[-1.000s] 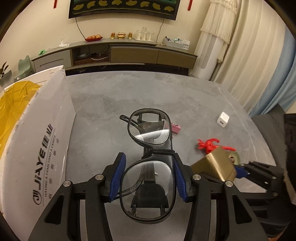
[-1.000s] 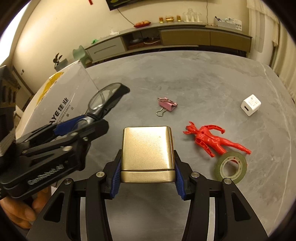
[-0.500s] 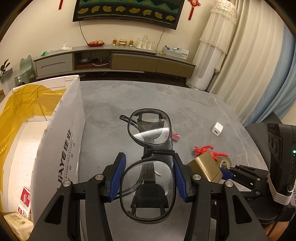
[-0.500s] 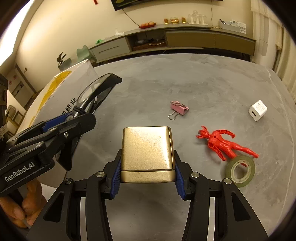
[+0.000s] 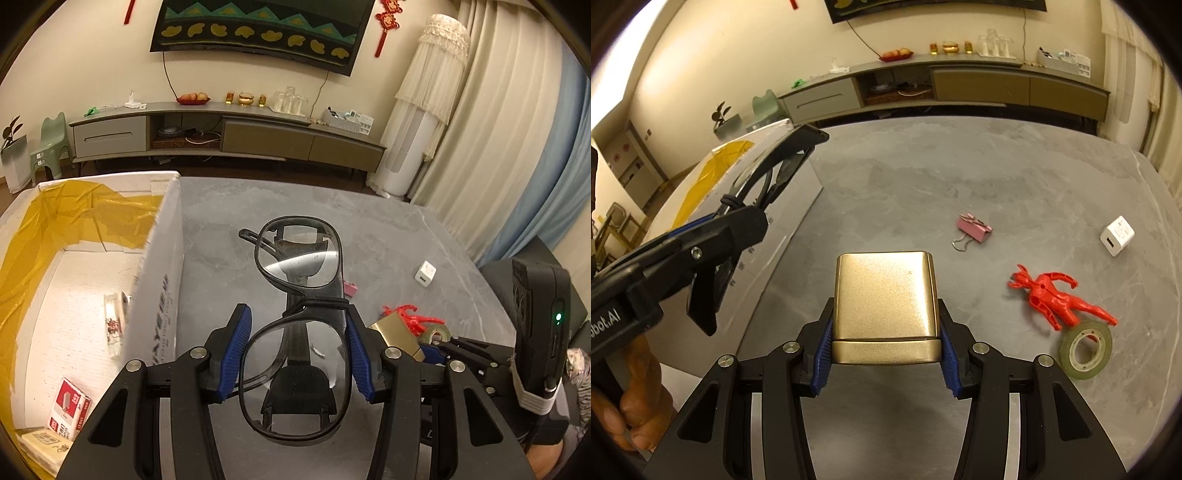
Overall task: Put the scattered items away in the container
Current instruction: 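Carry the glasses in the left tool and gold tin in the right tool over the box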
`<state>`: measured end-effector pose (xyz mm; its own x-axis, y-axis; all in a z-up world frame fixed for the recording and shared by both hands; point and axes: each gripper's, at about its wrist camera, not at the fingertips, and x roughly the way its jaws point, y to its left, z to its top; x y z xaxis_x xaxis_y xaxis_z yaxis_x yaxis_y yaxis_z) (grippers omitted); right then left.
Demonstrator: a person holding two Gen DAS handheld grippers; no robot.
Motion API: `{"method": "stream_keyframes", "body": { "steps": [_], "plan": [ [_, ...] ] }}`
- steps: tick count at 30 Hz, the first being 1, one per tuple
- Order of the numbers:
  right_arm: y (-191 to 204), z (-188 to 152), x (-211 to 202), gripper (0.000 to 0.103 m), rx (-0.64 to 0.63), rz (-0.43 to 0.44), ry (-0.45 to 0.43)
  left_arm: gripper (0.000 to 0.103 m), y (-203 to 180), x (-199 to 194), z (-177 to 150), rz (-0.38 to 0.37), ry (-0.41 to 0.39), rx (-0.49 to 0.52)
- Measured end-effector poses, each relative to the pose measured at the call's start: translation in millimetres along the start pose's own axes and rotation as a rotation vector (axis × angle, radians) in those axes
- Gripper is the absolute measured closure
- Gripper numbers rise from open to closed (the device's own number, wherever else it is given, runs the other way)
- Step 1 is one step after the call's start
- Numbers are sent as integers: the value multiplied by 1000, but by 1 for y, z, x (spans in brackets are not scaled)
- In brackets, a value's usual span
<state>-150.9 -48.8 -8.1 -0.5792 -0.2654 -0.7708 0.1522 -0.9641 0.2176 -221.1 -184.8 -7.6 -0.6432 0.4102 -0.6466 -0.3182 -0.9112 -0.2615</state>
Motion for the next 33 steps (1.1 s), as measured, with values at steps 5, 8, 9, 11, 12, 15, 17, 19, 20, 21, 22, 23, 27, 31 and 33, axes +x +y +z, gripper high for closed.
{"method": "stream_keyframes", "body": {
  "steps": [5, 8, 9, 11, 12, 15, 17, 19, 20, 21, 22, 23, 27, 31, 33],
  "plan": [
    [12, 2, 0, 52, -8, -1, -3, 52, 11, -11, 6, -6, -22, -26],
    [17, 2, 0, 52, -4, 1, -4, 52, 15, -16, 9, -9, -34, -42],
    [19, 1, -1, 52, 2, 2, -4, 52, 17, -18, 10, -11, -38, -48],
    [23, 0, -2, 52, 13, 6, -3, 52, 21, -22, 13, -16, -46, -56],
    [24, -1, -2, 52, 18, 9, -3, 52, 23, -25, 14, -16, -52, -61],
    [33, -1, -6, 52, 22, 13, -6, 52, 28, -32, 16, -20, -64, -71],
    [38, -1, -11, 52, 24, 15, -14, 52, 29, -35, 18, -23, -70, -77],
    [43, -1, -16, 52, 27, 17, -21, 52, 31, -40, 19, -24, -79, -82],
    [45, -1, -19, 52, 29, 17, -24, 52, 31, -42, 20, -26, -83, -84],
    [47, -1, -21, 52, 28, 17, -26, 52, 32, -44, 21, -28, -87, -87],
    [50, -1, -24, 52, 25, 15, -27, 52, 33, -47, 21, -28, -92, -90],
    [52, 0, -26, 52, 21, 13, -29, 52, 34, -49, 22, -29, -97, -92],
    [63, 3, -35, 52, -3, 2, -39, 52, 38, -60, 24, -35, -117, -101],
    [78, 7, -46, 52, -31, -7, -53, 52, 43, -71, 27, -39, -139, -110],
    [87, 10, -51, 52, -49, -11, -60, 52, 47, -77, 28, -39, -152, -118]
  ]
}}
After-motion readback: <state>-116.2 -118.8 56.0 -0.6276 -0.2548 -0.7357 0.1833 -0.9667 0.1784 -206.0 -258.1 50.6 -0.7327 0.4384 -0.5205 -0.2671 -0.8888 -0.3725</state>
